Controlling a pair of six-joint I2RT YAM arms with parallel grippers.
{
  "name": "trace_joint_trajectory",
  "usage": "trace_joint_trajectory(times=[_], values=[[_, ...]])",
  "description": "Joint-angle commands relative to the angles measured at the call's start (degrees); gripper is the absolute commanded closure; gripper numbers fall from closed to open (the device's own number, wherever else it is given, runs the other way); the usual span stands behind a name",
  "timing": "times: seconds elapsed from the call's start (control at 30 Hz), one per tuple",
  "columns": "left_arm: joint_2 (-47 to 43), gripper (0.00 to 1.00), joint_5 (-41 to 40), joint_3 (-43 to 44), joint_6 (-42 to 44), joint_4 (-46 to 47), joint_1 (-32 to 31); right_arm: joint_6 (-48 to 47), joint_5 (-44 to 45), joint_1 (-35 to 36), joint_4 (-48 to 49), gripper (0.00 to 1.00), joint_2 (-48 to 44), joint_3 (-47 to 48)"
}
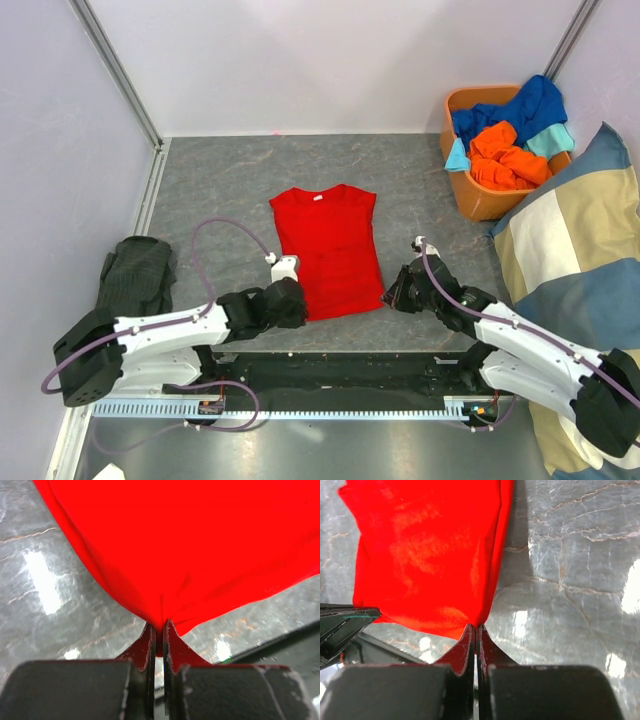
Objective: Fold and stack the t-shirts
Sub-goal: Grab one side of the 2/3 rectangular tshirt with both arms, then fold the long partially folded tshirt into a neat square
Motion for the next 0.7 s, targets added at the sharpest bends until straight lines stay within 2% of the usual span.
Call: trace_joint_trajectory(times=[0.0,0.1,0.27,0.37,0.67], values=[[-4.2,0.98,-2.5,3.7,-1.6,-7.9,-0.3,0.6,1.3,0.3,-6.5,1.0,-2.9,5.1],[-4.5,0.98,-6.4,7.9,0.7,-10.1,-0.2,-0.8,4.0,0.3,-5.6,1.0,-1.4,7.8],[-1.5,0.98,-12.3,13.8,5.3,-10.4,1.2,-4.8,9.3,0.2,-0.4,1.0,6.5,14.0],[-0.4,0.98,-15.2,15.3,9.3,-6.1,3.2,-6.8,12.1,0.0,2.6,1.0,12.5,18.7],[6.7,0.98,-7.5,20.3,19.4,6.8,18.0,-11.5,13.5,-3.6,8.9,1.0,28.6,32.7]])
